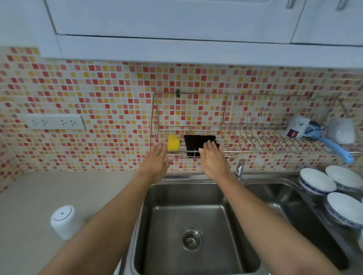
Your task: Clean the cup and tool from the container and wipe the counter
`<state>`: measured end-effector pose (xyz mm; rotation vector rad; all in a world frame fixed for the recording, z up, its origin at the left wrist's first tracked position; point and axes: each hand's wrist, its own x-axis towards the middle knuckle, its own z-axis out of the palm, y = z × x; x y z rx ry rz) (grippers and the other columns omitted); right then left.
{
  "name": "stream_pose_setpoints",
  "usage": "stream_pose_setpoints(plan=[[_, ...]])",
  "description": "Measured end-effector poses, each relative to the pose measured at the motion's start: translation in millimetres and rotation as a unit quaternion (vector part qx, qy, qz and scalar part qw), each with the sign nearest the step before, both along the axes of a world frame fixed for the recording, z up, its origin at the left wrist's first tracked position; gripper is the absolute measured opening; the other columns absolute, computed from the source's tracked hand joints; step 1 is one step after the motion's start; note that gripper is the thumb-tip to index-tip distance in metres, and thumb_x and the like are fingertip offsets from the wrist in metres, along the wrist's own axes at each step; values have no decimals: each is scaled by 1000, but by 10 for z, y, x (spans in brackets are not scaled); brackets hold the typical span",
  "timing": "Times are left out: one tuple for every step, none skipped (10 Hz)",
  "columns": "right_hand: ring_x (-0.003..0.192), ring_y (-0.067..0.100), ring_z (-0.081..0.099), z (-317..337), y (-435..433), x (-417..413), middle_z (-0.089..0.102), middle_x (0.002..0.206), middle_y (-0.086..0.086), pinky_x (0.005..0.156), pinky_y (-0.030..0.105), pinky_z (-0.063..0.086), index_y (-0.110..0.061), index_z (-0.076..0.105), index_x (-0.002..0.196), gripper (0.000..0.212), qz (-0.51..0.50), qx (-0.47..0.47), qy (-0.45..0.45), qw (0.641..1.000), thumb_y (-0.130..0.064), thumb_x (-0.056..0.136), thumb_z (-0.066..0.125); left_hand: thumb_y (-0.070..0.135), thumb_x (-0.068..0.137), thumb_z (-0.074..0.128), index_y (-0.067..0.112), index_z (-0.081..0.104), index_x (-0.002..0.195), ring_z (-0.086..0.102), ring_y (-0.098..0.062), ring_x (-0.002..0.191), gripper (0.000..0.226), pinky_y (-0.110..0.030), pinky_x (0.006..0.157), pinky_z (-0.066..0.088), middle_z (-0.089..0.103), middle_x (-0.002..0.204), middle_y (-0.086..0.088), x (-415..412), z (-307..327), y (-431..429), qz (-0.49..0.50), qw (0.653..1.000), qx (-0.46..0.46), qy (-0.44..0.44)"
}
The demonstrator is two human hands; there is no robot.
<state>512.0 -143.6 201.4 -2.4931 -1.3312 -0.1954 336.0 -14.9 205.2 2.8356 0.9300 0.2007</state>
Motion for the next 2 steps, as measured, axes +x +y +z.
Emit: stream_pose_setpoints(plan=[[147,24,14,195,-63,-292,23,157,13,119,41,5,-3,25,149,57,63,-55,34,996,-37,105,14,48,104,15,15,-1,157,-6,-21,152,64,-35,121,-1,-5,165,-5,-122,272,-63,-3,1000,-8,-21],[148,25,5,447,-83,-499,11,160,11,119,45,5,-6,13,152,63,71,-93,81,990,-45,103,17,45,105,15,13,1,157,-3,-23,152,62,-38,122,2,-1,165,-7,-251,569,-121,-18,1000,5,-24]])
